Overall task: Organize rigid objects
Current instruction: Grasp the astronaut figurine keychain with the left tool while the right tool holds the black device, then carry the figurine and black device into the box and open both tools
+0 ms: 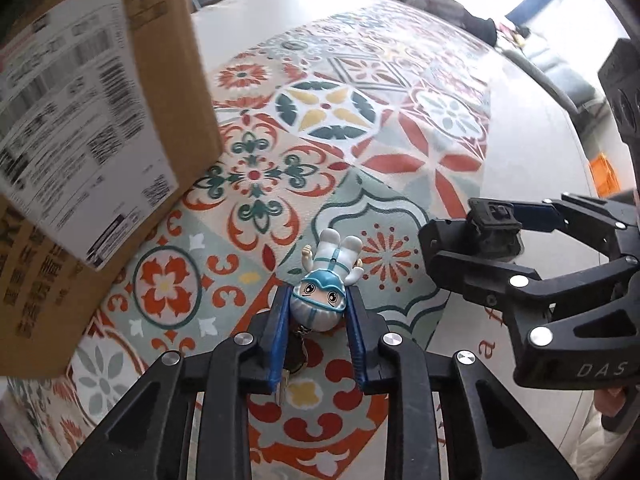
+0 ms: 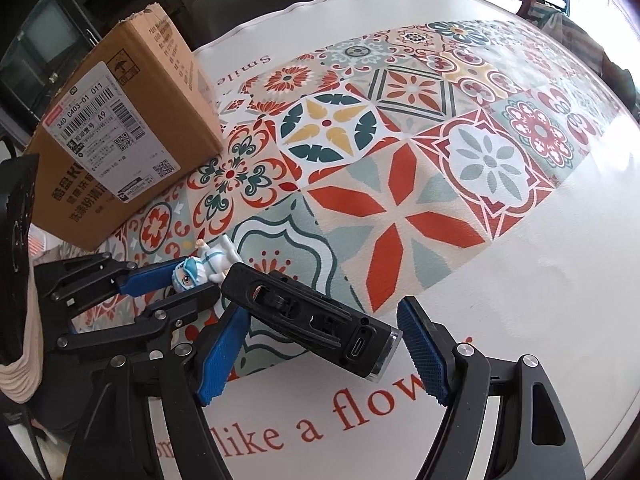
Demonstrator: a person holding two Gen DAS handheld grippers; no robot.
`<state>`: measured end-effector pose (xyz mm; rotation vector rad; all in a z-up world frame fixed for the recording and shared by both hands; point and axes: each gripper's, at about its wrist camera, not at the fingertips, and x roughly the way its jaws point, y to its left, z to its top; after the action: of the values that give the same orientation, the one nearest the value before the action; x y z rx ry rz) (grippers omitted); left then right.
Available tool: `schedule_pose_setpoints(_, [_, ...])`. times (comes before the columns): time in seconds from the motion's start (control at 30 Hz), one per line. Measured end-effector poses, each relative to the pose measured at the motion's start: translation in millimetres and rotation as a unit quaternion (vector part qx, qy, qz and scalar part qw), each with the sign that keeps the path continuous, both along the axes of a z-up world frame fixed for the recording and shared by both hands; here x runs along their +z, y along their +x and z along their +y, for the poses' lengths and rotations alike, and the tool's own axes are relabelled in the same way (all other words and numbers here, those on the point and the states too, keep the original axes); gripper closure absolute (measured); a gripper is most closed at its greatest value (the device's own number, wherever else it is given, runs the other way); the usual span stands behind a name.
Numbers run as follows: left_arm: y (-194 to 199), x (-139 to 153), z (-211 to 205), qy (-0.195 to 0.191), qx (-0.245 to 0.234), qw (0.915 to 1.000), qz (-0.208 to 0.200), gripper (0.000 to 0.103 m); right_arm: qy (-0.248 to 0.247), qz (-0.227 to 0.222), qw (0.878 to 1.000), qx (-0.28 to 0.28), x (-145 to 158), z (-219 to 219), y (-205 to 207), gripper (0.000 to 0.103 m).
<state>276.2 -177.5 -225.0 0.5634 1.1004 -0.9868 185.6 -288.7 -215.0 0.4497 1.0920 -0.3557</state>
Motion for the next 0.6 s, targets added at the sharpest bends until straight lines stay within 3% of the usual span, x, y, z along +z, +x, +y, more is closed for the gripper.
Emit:
schedule_pose_setpoints(0.2, [-1,11,18,-0.023,0.072,0.9971,-0.010,0.076,-0.012,-0.018,1.000,0.012,9,1,-3,0.027])
schedule_pose_setpoints(0.6, [-9,52,59,-0.065,0.179,0.9813,-0.028,0.076,-0.035,-0.056,0.996,0.065,46,17,0,0.027])
